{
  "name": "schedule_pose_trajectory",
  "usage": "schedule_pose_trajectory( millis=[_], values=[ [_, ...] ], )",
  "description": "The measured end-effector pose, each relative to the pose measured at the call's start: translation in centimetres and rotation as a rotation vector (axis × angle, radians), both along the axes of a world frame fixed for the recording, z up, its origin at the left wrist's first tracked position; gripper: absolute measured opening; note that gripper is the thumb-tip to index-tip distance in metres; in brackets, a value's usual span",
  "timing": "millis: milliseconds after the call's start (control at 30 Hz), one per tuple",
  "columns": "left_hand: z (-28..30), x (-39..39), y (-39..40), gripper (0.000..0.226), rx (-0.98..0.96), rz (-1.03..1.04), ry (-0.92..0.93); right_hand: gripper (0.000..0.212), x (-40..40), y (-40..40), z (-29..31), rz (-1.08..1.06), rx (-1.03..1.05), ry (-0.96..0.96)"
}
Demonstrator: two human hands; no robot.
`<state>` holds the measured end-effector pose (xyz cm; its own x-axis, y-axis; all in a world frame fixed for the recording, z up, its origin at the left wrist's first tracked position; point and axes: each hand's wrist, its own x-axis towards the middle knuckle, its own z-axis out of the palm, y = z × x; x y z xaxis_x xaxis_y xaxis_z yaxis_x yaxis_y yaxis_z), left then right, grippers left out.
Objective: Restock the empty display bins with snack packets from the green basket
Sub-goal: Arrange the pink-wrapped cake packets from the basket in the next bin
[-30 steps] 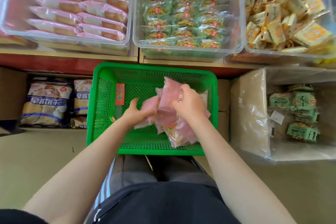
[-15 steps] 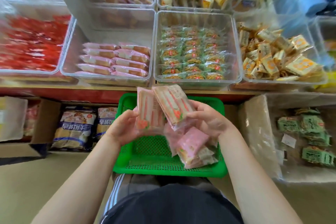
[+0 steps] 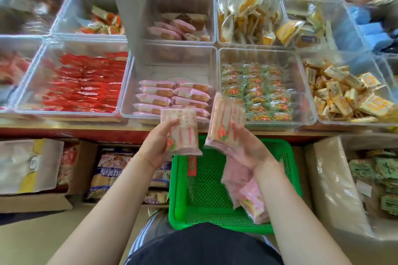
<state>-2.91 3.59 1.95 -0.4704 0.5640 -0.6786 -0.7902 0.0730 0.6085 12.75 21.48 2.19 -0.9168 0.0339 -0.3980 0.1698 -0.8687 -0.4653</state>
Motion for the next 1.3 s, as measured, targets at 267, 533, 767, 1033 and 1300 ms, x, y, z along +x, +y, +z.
schedule_pose_trajectory(
  millis=[267,533,767,1033,1300],
  values=[
    [3.4,-7.2,-2.2,0.016,0.029,0.012,0.171,0.063,-8.2,-7.5,1.6,-0.175,-0.053,-0.019],
    [4.1,-16.2,-4.8,0.040,-0.019,-0.490,0.349,0.053,-12.5,-6.4,1.9,-0.114,0.384,-0.111],
    [3.3,-19.8,0.4,0.044,-0.105,-1.265,0.550,0.057,-16.0,-3.4,2.2,0.125,0.481,-0.185],
    [1.6,-22.9,5.5,0.028,-0.367,-0.498,1.234,0.037,-20.9,2.8,1.7,-0.400,0.567,-0.222],
    [-4.6,-25.1,9.7,0.029,-0.650,-0.585,1.809,0.060,-24.7,5.9,-2.8,0.007,1.890,-0.506]
  ],
)
